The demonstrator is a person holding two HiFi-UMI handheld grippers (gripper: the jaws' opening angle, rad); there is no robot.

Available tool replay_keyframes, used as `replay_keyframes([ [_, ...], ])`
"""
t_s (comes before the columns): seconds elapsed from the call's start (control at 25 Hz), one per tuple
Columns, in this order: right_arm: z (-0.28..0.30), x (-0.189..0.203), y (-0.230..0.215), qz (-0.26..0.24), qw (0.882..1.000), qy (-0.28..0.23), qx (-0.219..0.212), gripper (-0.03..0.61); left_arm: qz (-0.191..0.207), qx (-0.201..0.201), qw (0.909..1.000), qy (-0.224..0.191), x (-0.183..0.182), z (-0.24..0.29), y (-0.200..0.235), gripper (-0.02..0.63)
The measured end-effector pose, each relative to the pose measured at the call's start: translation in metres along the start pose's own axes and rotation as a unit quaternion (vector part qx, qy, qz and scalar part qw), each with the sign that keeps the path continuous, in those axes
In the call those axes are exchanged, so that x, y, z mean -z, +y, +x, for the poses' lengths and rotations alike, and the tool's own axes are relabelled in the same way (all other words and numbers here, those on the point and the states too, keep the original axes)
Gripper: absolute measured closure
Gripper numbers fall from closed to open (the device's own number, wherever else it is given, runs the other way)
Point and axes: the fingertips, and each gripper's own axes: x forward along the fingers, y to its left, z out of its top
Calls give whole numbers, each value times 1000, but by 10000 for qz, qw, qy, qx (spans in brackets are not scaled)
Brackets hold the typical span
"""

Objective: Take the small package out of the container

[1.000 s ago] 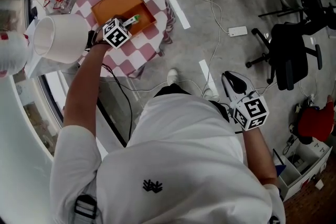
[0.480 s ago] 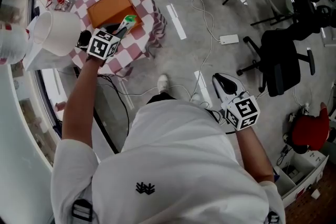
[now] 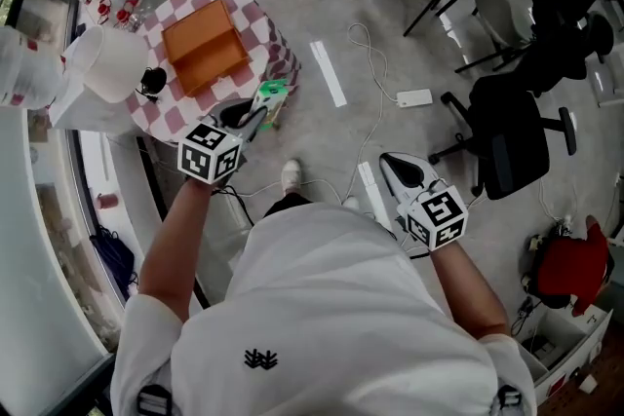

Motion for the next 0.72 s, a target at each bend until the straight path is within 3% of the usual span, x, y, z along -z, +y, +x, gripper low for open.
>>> replay_keyframes([
  [0.4, -47, 19, 2, -157, 9987, -150, -467, 578, -170, 386, 9974, -581, -16, -11, -162, 459],
  [0.72, -75, 34, 11, -272, 9973, -173, -656, 578, -171, 343, 9971, -655, -5, -22, -211, 459],
])
